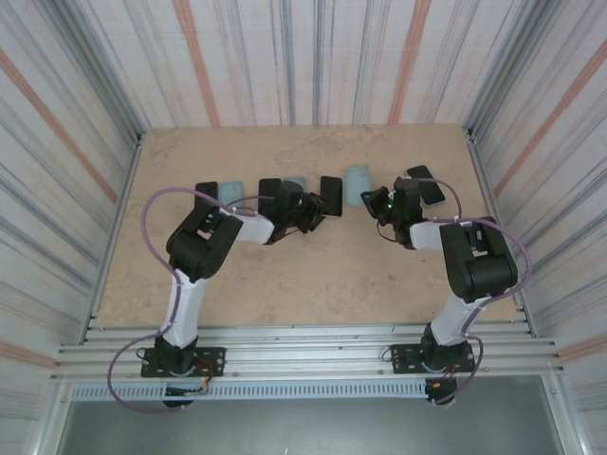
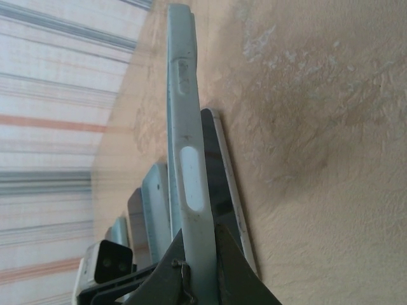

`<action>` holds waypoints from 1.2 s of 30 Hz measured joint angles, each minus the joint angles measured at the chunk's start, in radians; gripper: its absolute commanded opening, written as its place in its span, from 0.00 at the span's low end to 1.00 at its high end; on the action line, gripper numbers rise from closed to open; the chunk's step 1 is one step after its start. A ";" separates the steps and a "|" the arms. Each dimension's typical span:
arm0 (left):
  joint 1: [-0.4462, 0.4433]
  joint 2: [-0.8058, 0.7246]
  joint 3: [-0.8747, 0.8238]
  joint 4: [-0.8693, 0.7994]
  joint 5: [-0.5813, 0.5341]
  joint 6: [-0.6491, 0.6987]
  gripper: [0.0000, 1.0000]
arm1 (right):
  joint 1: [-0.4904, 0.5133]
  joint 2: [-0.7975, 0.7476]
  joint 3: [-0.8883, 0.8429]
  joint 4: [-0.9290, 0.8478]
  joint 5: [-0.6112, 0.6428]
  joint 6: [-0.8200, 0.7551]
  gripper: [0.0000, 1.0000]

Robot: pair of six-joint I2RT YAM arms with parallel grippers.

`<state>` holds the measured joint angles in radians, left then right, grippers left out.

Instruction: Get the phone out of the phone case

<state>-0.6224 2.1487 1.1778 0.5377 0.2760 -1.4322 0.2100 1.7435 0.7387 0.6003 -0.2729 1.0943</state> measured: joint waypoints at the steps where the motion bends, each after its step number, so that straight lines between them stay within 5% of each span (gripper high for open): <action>1: 0.000 -0.002 -0.003 0.002 0.000 0.002 0.58 | 0.000 0.007 0.004 -0.003 0.005 -0.005 0.05; 17: 0.002 -0.060 -0.058 -0.022 0.000 0.027 0.64 | 0.025 0.084 0.018 -0.019 0.040 -0.043 0.08; 36: 0.012 -0.188 -0.058 -0.104 0.016 0.098 0.67 | 0.023 0.085 0.019 -0.095 0.046 -0.146 0.40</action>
<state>-0.6102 1.9610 1.1198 0.4335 0.2920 -1.3338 0.2333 1.8290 0.7578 0.5049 -0.2272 0.9478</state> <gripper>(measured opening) 0.664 0.385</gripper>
